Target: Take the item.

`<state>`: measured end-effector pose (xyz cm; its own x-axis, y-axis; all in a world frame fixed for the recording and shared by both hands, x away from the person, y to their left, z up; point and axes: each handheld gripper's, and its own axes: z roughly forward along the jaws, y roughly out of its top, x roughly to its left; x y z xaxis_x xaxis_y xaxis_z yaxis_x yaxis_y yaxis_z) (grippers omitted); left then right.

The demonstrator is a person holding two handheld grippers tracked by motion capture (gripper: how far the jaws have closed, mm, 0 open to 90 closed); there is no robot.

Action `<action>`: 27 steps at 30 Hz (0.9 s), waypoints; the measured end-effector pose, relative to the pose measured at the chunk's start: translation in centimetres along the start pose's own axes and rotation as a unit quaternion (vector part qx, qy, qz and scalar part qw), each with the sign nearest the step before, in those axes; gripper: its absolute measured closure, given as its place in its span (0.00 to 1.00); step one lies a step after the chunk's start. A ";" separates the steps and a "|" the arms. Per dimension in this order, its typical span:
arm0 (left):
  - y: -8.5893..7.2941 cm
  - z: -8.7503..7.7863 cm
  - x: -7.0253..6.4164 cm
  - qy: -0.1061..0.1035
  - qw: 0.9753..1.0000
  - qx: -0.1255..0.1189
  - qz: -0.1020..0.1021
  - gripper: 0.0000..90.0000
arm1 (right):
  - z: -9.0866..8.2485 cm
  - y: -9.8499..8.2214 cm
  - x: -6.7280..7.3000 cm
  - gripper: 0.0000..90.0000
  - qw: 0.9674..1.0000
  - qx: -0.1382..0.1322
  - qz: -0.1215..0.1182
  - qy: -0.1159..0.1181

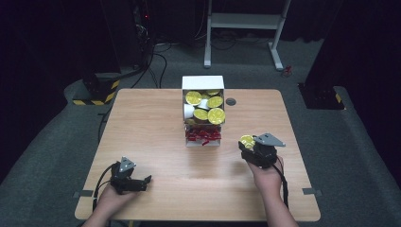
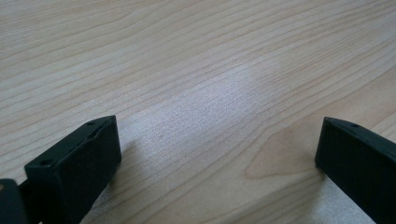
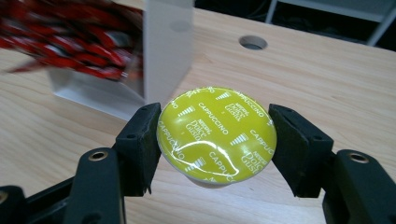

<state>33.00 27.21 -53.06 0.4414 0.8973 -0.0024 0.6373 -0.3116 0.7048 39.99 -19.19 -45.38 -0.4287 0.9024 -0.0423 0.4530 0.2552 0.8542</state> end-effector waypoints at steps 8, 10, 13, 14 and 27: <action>0.0 0.0 0.0 0.001 1.000 0.000 0.000 0.01 | 1.4 -0.2 -0.9 0.42 1.000 0.008 0.019 -0.006; 0.0 0.0 0.0 0.001 1.000 -0.001 0.000 0.01 | 1.6 -0.1 -1.0 0.42 1.000 0.007 0.019 -0.005; 0.0 0.0 0.0 0.000 1.000 0.000 0.000 0.01 | 1.9 0.0 -1.0 0.42 1.000 0.005 0.026 -0.002; 0.0 0.0 0.0 0.000 1.000 0.000 0.000 0.01 | 2.0 0.0 -1.1 0.42 1.000 0.006 0.030 -0.003; 0.0 0.0 0.0 0.000 1.000 -0.001 0.000 0.01 | 4.9 -0.8 -2.0 0.42 0.999 0.026 0.038 -0.015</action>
<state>32.99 27.20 -53.08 0.4404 0.8978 -0.0022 0.6359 -0.3102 0.7067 44.36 -19.46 -48.51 -0.3680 0.9298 0.0042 0.5231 0.2033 0.8277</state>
